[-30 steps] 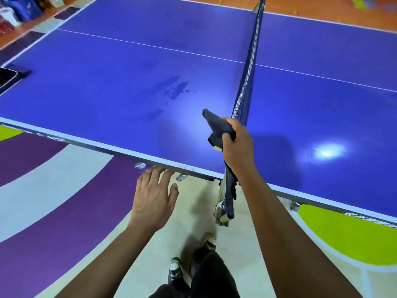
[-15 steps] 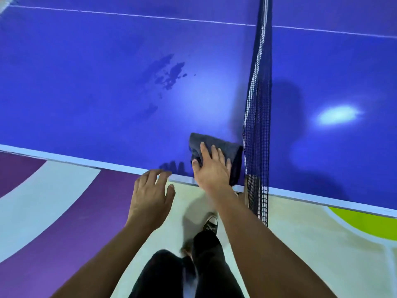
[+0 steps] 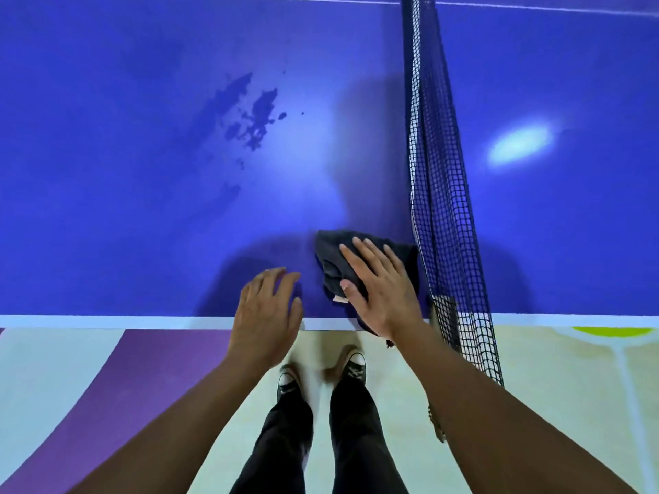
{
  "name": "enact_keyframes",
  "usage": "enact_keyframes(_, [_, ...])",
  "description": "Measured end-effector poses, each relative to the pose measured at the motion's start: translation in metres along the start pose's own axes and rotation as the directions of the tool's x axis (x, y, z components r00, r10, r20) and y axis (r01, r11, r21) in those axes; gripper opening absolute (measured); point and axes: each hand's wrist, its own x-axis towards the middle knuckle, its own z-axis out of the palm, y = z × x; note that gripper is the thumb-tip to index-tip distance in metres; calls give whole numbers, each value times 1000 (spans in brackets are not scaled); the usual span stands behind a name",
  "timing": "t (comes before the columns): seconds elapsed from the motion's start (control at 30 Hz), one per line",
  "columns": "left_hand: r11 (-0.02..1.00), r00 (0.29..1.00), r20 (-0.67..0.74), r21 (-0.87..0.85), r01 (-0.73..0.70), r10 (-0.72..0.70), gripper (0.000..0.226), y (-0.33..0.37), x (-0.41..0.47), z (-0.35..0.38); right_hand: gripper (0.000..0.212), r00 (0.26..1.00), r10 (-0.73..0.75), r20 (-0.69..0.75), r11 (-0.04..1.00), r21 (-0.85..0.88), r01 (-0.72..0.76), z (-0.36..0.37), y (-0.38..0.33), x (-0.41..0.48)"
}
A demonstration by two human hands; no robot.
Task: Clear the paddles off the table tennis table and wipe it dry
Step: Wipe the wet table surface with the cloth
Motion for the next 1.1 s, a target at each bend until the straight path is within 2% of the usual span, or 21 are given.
enact_keyframes(0.1, [1000,1000,7,-16,-23,23,46,-11,15,-2,58,985,167,-46,985,-29,-169,4,-13,-3])
enact_keyframes(0.13, [999,999,16,-15,-34,34,47,-14,21,-3,58,960,269,-75,962,-22,-272,4,-20,-2])
enact_keyframes(0.2, [998,998,28,-2,-60,60,48,-22,31,-5,60,866,488,-112,872,20,-489,7,-40,5])
enact_keyframes(0.27, [997,997,41,11,-71,70,48,-27,37,-8,65,803,592,-71,805,10,-593,8,-57,13])
enact_keyframes(0.3, [997,996,46,15,-77,76,49,-30,41,-8,67,813,580,-54,813,-30,-582,5,-59,16])
enact_keyframes(0.33, [996,995,49,13,-83,83,49,-32,43,-8,67,853,519,-62,850,-68,-522,-1,-54,14])
enact_keyframes(0.4, [995,994,55,-6,-97,97,49,-35,49,-9,64,958,269,-98,953,-117,-279,-15,-26,5])
enact_keyframes(0.43, [994,993,56,-15,-104,104,50,-37,52,-8,64,987,130,-92,980,-138,-142,-21,-9,0])
enact_keyframes(0.5, [993,991,56,-36,-117,119,50,-40,59,-7,65,999,-45,-7,986,-160,44,-26,12,1])
enact_keyframes(0.6, [992,992,55,-51,-113,116,52,-42,68,-4,64,988,-110,104,988,-97,121,-16,9,13])
enact_keyframes(0.67, [993,991,66,-48,-110,113,53,-43,72,-4,61,997,-32,70,996,-82,37,-6,3,12])
enact_keyframes(0.7, [992,991,68,-47,-113,116,53,-44,76,-4,59,997,72,22,994,-83,-70,-3,-1,11])
enact_keyframes(0.77, [991,989,74,-34,-127,129,53,-45,83,-5,59,939,336,-70,938,-72,-340,0,-10,10])
enact_keyframes(0.8, [991,988,81,-26,-131,132,54,-45,89,-7,61,902,422,-89,901,-73,-428,1,-16,11])
enact_keyframes(0.87, [990,986,82,-20,-141,142,54,-42,101,-8,70,881,470,-59,875,-106,-473,2,-22,14])
enact_keyframes(0.93, [987,985,68,-18,-157,158,55,-37,114,-8,76,894,448,-18,883,-145,-446,2,-23,14])
enact_keyframes(1.1, [982,981,48,4,-187,187,58,-23,171,-2,72,838,546,-28,827,-145,-543,3,-12,53])
